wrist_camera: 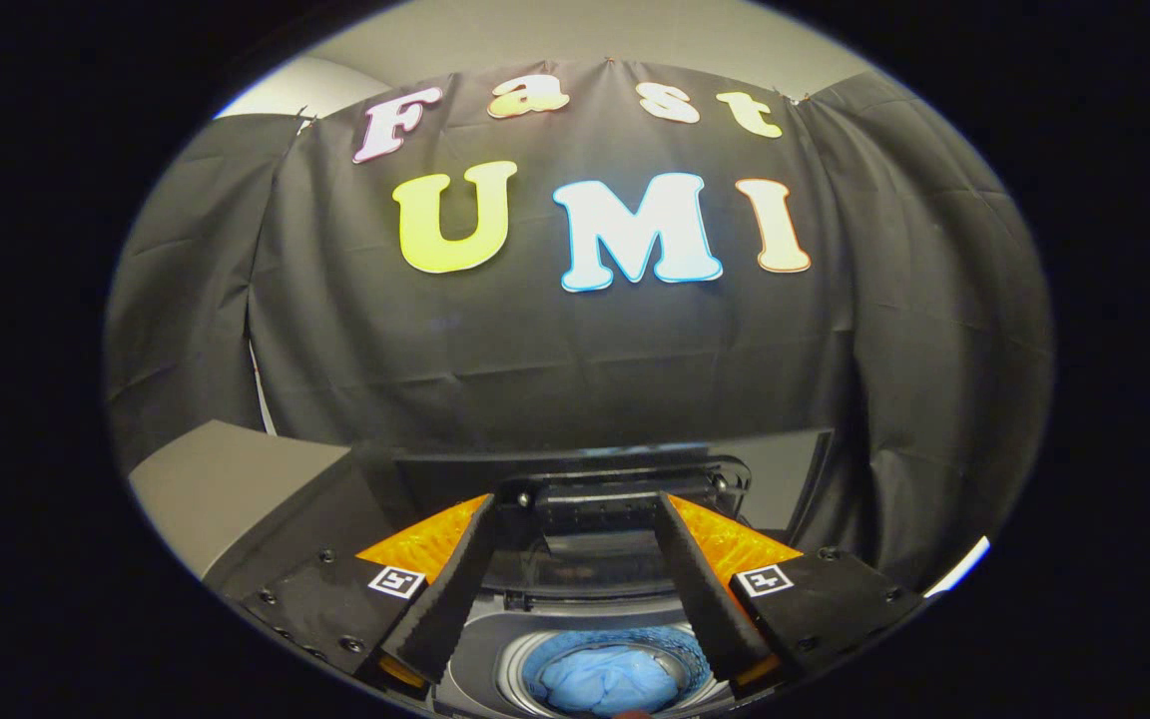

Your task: Put the clothes into the washing machine and then close the washing machine lid.

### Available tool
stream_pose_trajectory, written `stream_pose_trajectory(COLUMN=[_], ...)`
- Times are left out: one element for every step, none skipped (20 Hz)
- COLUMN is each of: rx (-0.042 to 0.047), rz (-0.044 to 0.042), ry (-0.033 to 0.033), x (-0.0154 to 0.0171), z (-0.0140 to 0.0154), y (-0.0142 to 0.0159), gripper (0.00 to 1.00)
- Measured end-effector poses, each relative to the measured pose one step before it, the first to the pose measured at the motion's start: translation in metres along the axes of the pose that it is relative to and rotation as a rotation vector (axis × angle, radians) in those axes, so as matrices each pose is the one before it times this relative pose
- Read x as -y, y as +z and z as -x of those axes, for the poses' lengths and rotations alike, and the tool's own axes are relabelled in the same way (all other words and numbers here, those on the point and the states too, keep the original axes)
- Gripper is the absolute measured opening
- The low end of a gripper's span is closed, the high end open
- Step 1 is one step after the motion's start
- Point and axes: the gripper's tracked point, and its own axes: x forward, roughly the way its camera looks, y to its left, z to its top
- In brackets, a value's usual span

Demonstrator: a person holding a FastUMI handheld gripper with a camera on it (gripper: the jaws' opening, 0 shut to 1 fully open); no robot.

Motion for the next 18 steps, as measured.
stream_pose_trajectory(rx=[0.00723,0.00622,0.00150,0.00567,0.00835,0.00946,0.00494,-0.00422,-0.00737,-0.00775,-0.00474,-0.00599,-0.00746,0.00080,0.00720,-0.00358,-0.01481,-0.01995], rz=[0.00016,0.00268,0.00067,-0.00186,-0.00363,-0.00391,-0.00727,-0.00399,-0.00189,-0.00099,0.00042,0.00296,0.00001,0.00075,0.00091,-0.00200,-0.00818,-0.01017], ry=[0.00067,-0.00275,-0.00046,0.00006,0.00106,-0.00025,0.00485,0.00314,-0.00413,-0.00236,-0.00609,-0.00263,-0.00646,-0.00548,-0.00671,-0.00456,-0.00714,0.00279], x=[0.00008,0.00077,-0.00023,-0.00035,-0.00015,0.00073,-0.00084,0.00020,0.00177,0.00141,0.00154,0.00162,0.00244,0.00253,0.00339,0.00306,0.00317,0.00123], z=[-0.00568,-0.00496,-0.00544,-0.00525,-0.00701,-0.00663,-0.00734,-0.00739,-0.00805,-0.00628,-0.00580,-0.00636,-0.00603,-0.00406,-0.00536,-0.00669,-0.00631,-0.00398], y=[0.00549,0.00452,0.00421,0.00387,0.00703,0.00513,0.00414,0.00074,0.00027,-0.00108,-0.00036,-0.00105,-0.00211,0.00121,0.00174,-0.00150,-0.00425,-0.00606], gripper=[0.97,0.97,0.97,0.97,0.97,0.97,0.97,0.97,0.97,0.97,0.97,0.97,0.97,0.97,0.97,0.97,0.97,0.97])
